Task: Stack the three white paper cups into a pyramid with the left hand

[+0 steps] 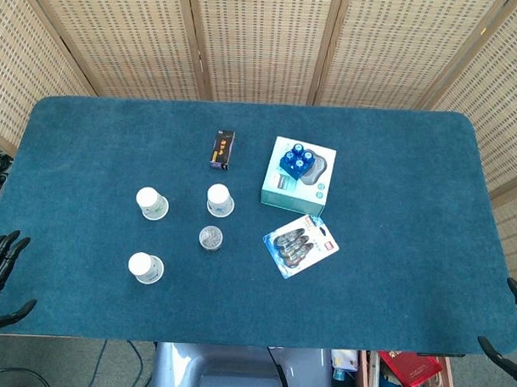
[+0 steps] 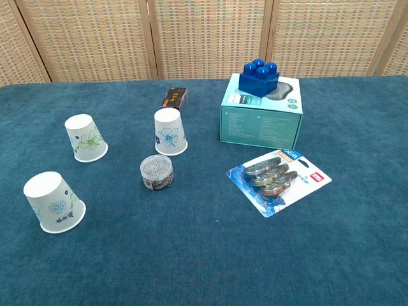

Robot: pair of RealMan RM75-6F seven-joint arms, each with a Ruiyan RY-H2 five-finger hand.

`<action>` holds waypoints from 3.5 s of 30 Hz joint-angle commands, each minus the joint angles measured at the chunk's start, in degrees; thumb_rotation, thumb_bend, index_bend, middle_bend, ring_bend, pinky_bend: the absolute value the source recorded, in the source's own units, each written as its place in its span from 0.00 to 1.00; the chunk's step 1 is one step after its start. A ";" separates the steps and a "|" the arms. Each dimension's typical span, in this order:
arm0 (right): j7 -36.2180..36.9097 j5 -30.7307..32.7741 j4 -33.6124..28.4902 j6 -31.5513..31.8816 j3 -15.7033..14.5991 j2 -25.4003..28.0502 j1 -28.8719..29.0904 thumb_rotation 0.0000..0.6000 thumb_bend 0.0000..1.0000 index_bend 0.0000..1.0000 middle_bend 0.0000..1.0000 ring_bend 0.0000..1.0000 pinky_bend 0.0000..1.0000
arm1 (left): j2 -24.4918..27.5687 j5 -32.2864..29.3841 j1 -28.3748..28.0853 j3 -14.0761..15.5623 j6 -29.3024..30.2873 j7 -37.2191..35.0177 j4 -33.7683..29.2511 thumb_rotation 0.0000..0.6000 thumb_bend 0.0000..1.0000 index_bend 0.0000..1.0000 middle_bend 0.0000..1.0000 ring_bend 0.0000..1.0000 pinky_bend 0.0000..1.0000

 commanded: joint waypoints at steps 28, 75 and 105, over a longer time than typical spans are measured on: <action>2.20 5.78 -3.30 -7.28 0.43 3.70 2.07 1.00 0.00 0.00 0.00 0.00 0.00 | -9.33 -24.82 -35.67 -19.86 -38.41 10.16 -1.16 1.00 0.16 0.00 0.01 0.03 0.03; 4.00 15.84 -1.15 -14.85 3.54 3.73 4.72 1.00 0.00 0.00 0.00 0.00 0.00 | -44.68 -50.97 -63.45 -18.37 -47.23 24.91 39.77 1.00 0.21 0.48 0.44 0.44 0.45; 3.59 14.45 -2.63 -13.90 2.96 4.09 4.43 1.00 0.00 0.00 0.00 0.00 0.00 | -12.58 -24.20 -47.87 -6.23 -41.21 15.36 -4.58 1.00 0.21 0.48 0.44 0.44 0.45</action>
